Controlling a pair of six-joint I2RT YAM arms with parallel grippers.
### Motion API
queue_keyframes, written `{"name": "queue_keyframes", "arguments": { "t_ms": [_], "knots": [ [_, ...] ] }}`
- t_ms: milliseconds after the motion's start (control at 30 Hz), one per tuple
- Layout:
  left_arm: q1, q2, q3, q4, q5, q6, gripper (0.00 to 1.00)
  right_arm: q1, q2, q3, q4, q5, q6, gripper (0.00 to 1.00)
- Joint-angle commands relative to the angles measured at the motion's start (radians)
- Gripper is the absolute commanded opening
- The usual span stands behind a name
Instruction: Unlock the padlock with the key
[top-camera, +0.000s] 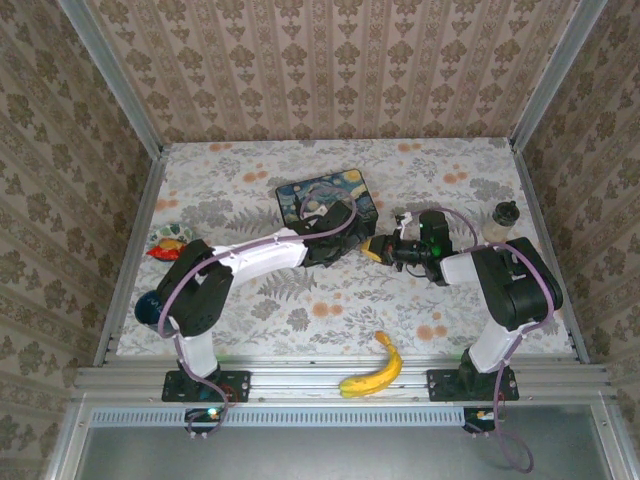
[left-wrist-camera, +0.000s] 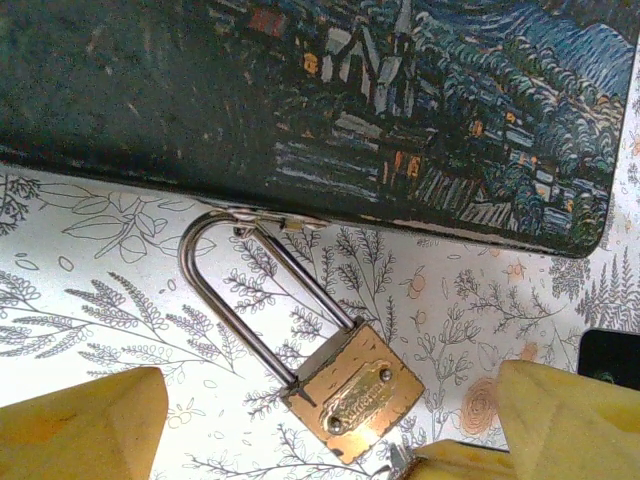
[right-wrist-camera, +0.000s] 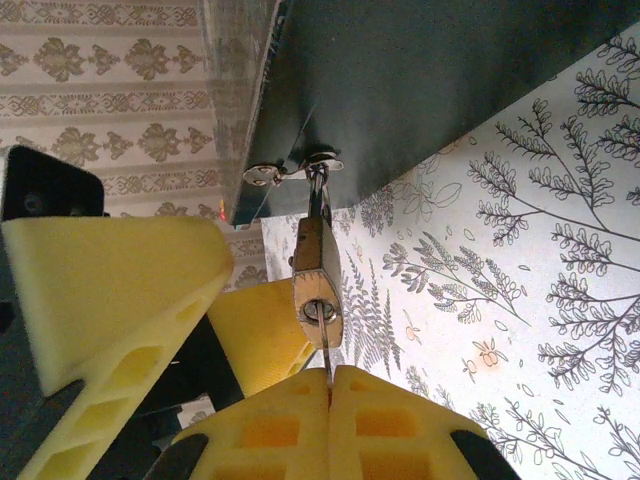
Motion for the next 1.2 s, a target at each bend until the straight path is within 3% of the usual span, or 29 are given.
{"name": "queue_keyframes", "arguments": {
  "t_ms": [0,333,833,1067,1167],
  "knots": [
    [0.010,0.047,0.015,0.014,0.034,-0.037,0.86,0.011,-0.009,0.006,0.038,0.002,-0.006,0.00],
    [0.019,0.089,0.019,0.044,0.047,-0.052,0.75,0.023,-0.006,0.001,0.037,0.008,-0.007,0.00],
    [0.026,0.082,-0.001,0.070,0.052,-0.026,0.33,0.031,-0.005,0.001,0.047,0.009,0.002,0.00],
    [0.032,0.061,-0.028,0.105,0.069,-0.013,0.30,0.040,0.013,-0.014,0.125,0.026,0.067,0.00],
    [0.036,0.054,-0.028,0.117,0.082,0.006,0.35,0.053,0.009,-0.017,0.129,0.051,0.074,0.00]
  ]
}}
